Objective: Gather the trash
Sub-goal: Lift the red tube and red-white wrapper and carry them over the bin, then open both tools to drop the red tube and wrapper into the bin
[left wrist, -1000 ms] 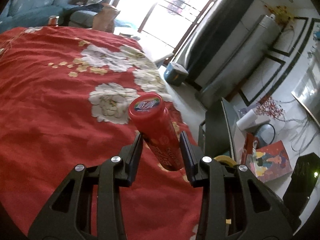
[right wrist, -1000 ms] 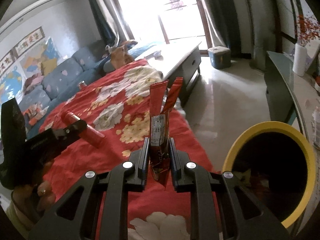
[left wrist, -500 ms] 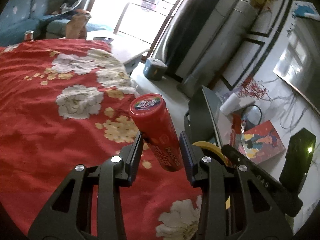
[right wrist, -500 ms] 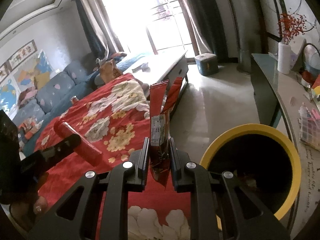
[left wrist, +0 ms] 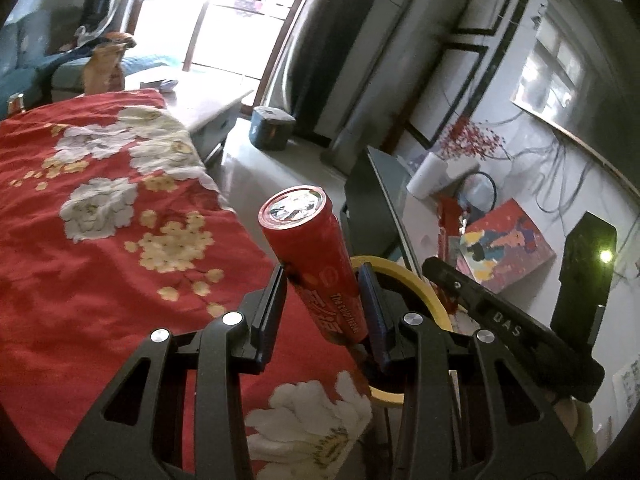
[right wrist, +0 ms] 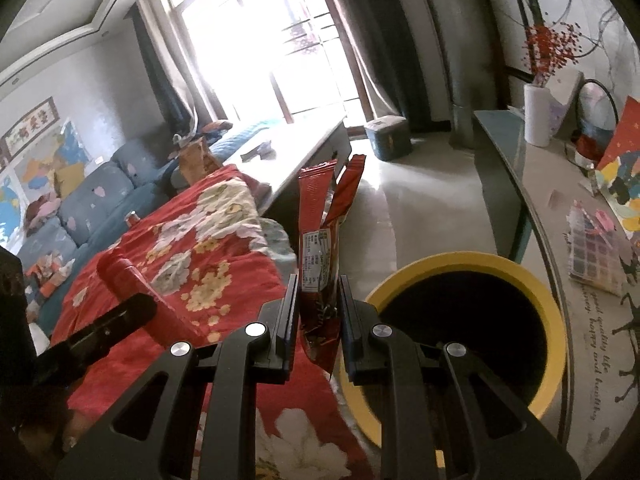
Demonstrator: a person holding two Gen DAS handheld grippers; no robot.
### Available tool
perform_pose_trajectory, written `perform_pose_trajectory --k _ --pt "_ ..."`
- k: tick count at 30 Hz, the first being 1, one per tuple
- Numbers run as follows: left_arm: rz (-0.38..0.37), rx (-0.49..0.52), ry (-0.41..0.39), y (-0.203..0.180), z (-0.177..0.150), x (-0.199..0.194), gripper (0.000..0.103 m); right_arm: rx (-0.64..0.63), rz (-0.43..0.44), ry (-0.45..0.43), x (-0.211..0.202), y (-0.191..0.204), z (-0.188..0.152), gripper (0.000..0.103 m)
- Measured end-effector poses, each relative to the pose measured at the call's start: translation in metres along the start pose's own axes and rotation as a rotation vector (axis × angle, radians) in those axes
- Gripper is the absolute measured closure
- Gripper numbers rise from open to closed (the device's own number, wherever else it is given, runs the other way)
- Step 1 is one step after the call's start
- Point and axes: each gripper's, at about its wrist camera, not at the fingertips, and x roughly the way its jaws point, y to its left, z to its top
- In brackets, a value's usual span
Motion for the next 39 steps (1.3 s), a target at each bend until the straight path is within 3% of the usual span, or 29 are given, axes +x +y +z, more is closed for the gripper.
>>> perform_pose_trajectory --k 25,33,37,39 --pt "-0.11 0.219 0.105 -0.082 -0.028 0.059 0.073 0.153 -0.119 0.016 -0.015 -0.098 -0.017 0.084" --pt "-0.128 0.244 0.185 -0.09 -0.036 0.094 0.073 0.204 -0.131 0.039 -0.009 -0.121 -0.024 0.083" --pt "-0.133 0.257 0.219 -0.093 -0.038 0.112 0.073 0.232 -0.134 0.05 -0.006 -0.13 -0.027 0.075" --pt "-0.136 0.261 0.228 -0.094 -0.038 0.117 0.07 0.239 -0.137 0.051 -0.005 -0.134 -0.028 0.066"
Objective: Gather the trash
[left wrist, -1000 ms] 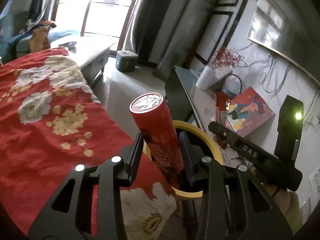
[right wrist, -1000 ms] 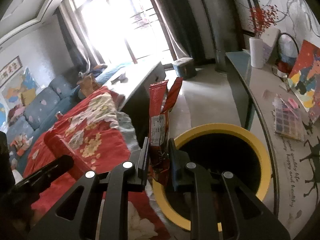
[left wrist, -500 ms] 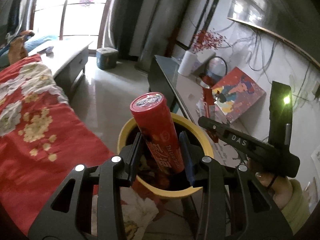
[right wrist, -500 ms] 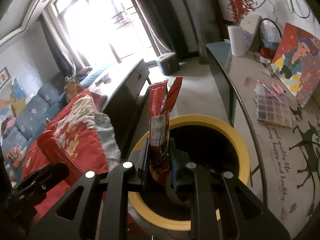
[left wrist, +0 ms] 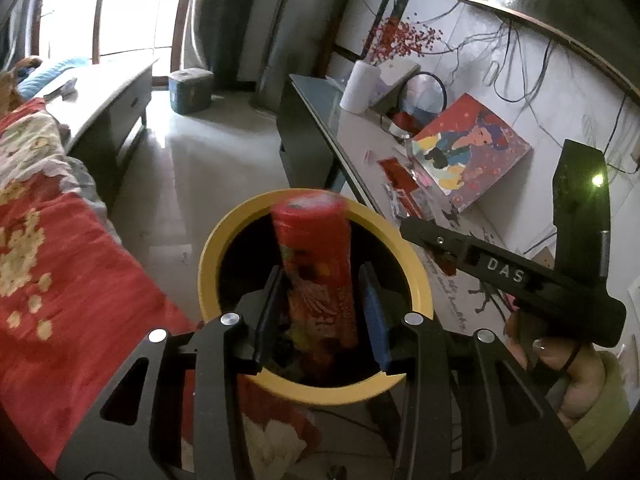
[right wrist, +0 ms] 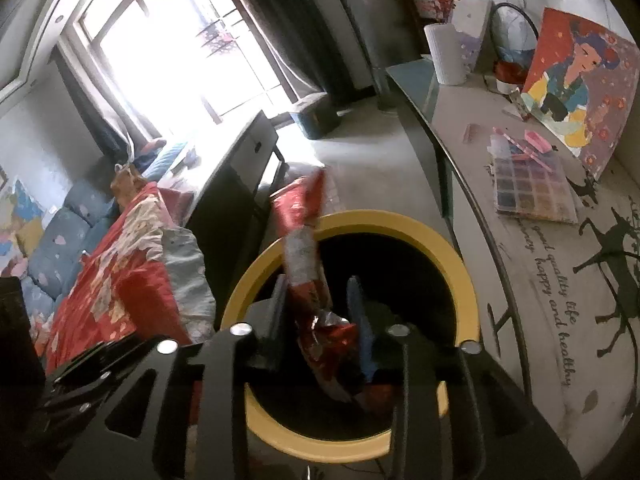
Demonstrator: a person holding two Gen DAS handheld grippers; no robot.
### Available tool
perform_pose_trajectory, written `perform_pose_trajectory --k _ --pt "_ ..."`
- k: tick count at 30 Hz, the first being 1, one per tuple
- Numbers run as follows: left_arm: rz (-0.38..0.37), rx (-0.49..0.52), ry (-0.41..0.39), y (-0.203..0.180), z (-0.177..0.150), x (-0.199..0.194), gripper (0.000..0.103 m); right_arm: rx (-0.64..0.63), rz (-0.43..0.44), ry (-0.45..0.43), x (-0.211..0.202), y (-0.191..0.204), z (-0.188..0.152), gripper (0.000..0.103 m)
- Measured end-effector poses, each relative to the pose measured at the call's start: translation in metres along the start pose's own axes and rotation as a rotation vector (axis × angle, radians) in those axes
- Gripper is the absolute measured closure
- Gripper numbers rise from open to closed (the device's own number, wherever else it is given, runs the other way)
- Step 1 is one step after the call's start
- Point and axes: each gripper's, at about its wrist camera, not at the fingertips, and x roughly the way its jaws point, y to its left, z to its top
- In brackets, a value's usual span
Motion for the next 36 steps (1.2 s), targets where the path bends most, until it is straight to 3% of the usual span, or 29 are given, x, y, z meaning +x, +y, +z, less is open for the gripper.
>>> perform_pose_trajectory --k 2,6,10,14,24,36 --pt "0.002 -0.002 0.0 0.0 0.001 0.002 0.057 0.006 -0.007 0.0 0.0 -0.004 0.0 0.06" --pt "0.003 -0.017 -0.01 0.002 0.003 -0.002 0.044 0.008 -0.015 -0.014 -0.004 -0.007 0.001 0.048" --pt "0.031 -0.055 -0.043 0.011 0.005 -0.019 0.025 -0.004 -0.03 -0.041 -0.014 -0.002 0.002 0.037" --pt "0.061 -0.087 -0.076 0.022 0.007 -0.041 0.014 -0.023 -0.032 -0.06 -0.021 0.009 0.003 0.027" --pt "0.155 -0.145 -0.158 0.049 0.002 -0.102 0.012 -0.109 0.022 -0.081 -0.034 0.067 -0.002 0.014" --pt "0.288 -0.218 -0.256 0.096 -0.026 -0.176 0.011 -0.249 0.115 -0.088 -0.048 0.155 -0.023 0.009"
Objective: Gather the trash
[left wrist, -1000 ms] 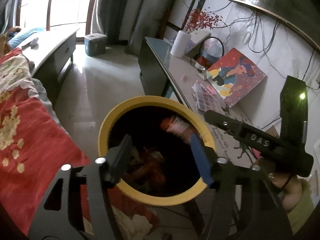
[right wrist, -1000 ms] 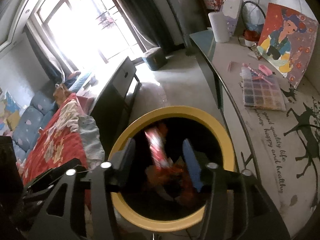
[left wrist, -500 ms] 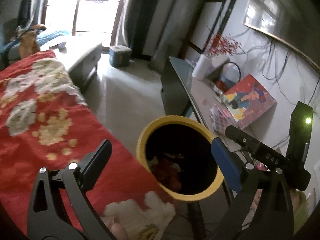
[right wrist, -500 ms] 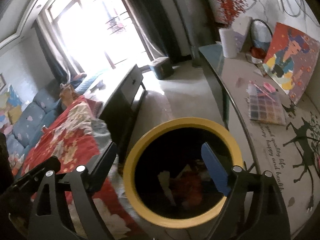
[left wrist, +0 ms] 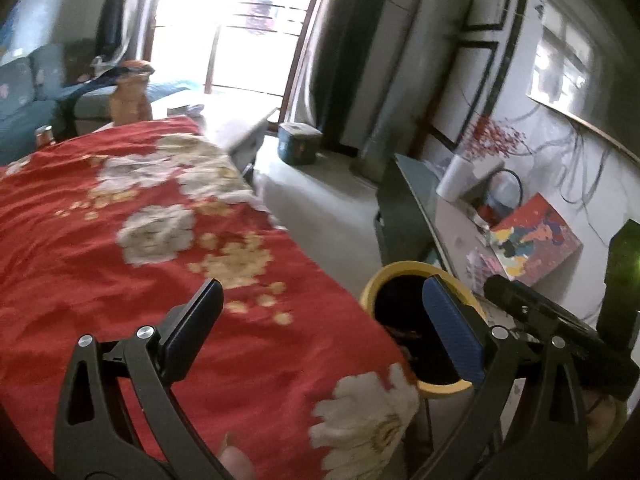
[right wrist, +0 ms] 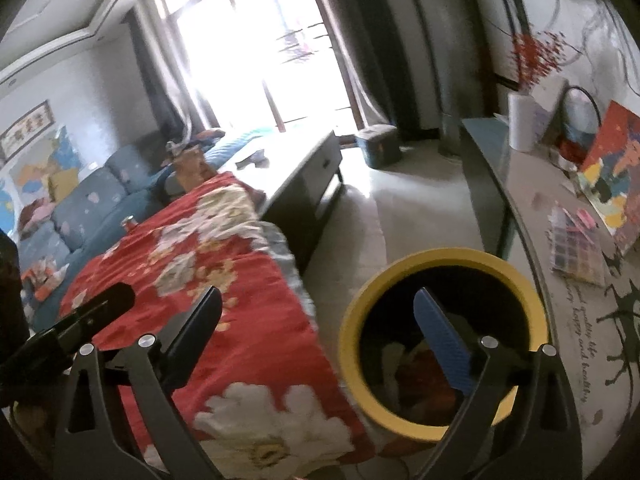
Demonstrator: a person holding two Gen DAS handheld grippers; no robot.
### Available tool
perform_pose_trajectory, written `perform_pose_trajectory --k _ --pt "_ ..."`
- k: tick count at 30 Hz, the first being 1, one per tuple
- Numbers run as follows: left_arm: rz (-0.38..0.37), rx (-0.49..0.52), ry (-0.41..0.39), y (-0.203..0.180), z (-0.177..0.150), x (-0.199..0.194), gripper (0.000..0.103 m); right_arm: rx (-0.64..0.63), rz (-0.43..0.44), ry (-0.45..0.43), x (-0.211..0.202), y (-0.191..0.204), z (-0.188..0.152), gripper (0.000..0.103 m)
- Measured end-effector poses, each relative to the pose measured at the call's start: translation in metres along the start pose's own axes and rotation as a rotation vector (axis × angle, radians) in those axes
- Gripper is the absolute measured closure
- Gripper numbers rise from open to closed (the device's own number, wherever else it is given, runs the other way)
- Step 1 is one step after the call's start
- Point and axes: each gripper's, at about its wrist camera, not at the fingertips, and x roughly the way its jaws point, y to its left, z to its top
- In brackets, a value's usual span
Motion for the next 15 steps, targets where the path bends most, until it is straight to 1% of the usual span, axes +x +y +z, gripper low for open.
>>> perform_pose_trajectory --k 10,15 --pt "0.136 -0.051 -0.048 0.057 -0.014 -0.044 0.011 -0.094 0.109 -0.005 0.001 0.074 -0.012 0.007" --pt "0.22 -0.072 -0.089 0.081 -0.026 -0.073 0.011 -0.151 0.153 -0.004 0.004 0.109 -0.023 0.007"
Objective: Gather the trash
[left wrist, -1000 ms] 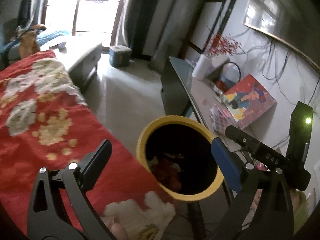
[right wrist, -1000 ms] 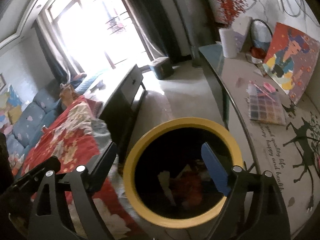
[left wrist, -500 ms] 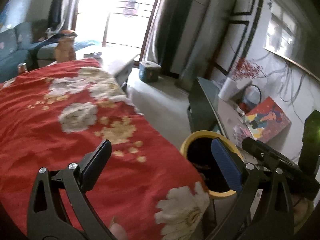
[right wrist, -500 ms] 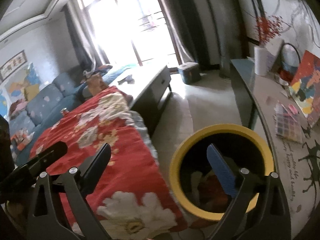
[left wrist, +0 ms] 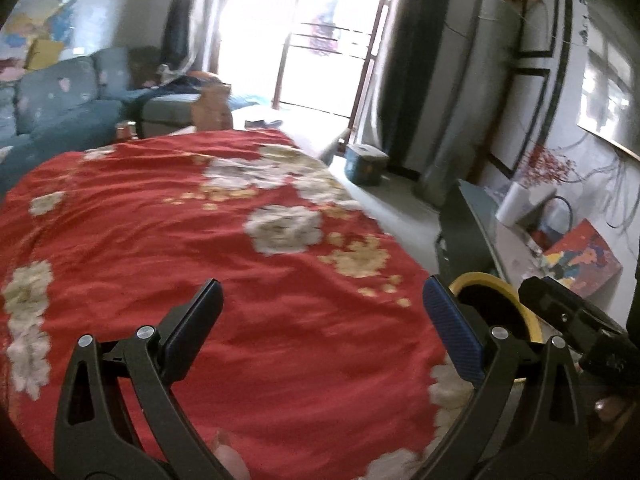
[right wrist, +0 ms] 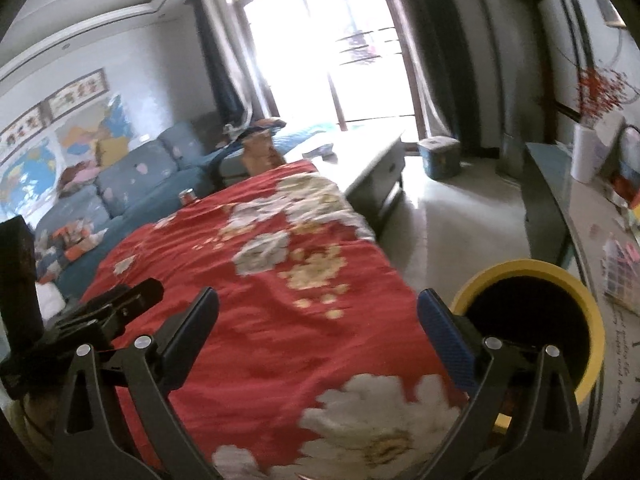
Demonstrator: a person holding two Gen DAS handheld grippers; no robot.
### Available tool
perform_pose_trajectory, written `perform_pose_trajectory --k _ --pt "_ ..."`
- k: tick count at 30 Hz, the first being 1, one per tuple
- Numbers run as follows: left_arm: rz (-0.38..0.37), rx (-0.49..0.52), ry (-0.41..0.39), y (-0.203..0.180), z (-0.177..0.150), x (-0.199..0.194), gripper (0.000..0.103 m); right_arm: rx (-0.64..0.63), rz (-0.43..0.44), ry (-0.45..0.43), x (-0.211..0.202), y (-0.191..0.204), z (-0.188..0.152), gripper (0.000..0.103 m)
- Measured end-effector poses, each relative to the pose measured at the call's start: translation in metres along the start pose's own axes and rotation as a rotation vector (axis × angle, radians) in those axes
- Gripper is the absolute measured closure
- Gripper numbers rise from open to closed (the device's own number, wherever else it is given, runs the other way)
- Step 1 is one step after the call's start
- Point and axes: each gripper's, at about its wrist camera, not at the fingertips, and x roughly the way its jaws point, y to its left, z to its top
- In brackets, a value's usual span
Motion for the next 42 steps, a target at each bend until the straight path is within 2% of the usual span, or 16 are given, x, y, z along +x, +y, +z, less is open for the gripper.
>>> perform_pose_trajectory --k 7,16,29,34,42 --pt "0.102 -0.062 -0.044 0.037 -0.01 -0.023 0.011 -0.094 0.032 -0.027 0.003 0.044 -0.016 0.006" --pt "0.188 -0.059 -0.088 0.053 -0.026 -0.044 0.011 -0.164 0.025 -0.155 -0.003 0.07 -0.035 0.006" --pt "0.207 -0.062 -0.116 0.056 -0.038 -0.053 0.011 -0.172 0.014 -0.193 -0.001 0.077 -0.047 0.006" --pt "0.18 -0.043 -0.129 0.051 -0.04 -0.052 0.011 -0.164 -0.034 -0.207 -0.004 0.074 -0.05 0.006" --pt "0.126 -0.027 -0.098 0.044 -0.045 -0.043 0.011 -0.141 -0.107 -0.177 -0.01 0.062 -0.056 0.006"
